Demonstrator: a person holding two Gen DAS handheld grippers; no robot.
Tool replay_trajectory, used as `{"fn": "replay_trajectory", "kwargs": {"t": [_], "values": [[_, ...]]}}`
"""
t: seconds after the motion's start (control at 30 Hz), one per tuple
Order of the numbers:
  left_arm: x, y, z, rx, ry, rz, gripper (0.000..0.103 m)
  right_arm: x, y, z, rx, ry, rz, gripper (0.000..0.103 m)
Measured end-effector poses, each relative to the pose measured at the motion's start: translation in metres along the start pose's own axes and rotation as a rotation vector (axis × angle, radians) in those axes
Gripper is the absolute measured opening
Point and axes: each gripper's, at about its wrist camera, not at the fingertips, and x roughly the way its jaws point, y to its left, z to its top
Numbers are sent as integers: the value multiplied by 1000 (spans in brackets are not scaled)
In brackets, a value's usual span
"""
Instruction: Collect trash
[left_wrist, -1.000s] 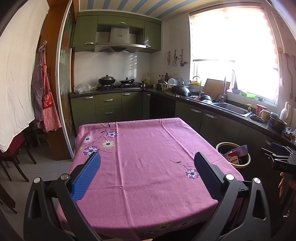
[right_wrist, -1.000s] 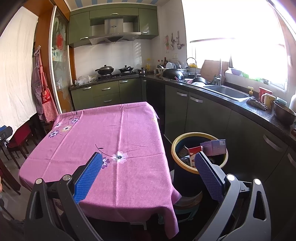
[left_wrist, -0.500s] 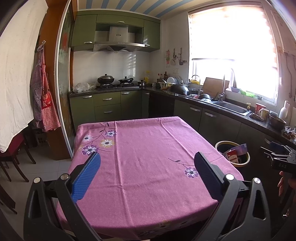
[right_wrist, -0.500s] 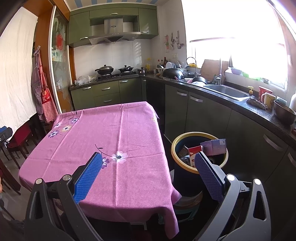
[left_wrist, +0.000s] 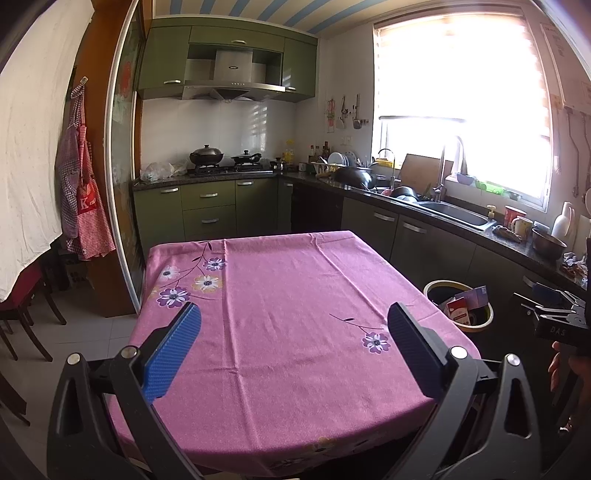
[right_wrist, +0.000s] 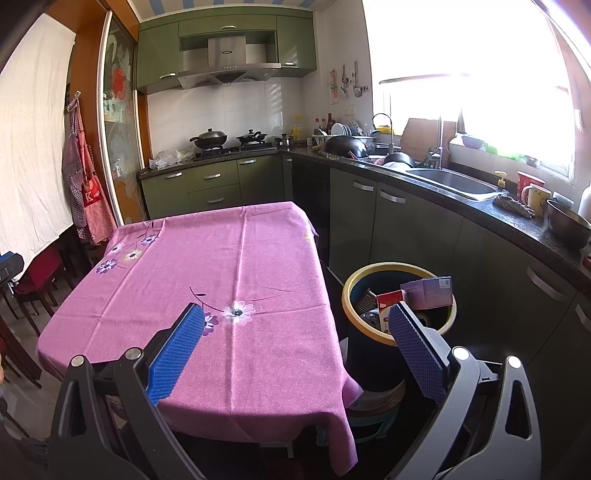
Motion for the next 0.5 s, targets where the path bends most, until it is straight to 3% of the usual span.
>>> {"fn": "replay_trajectory", "kwargs": {"t": [0.5], "values": [[3,-1,1,7,17,-4,96,0,0,0,-1,2,0,98]]}}
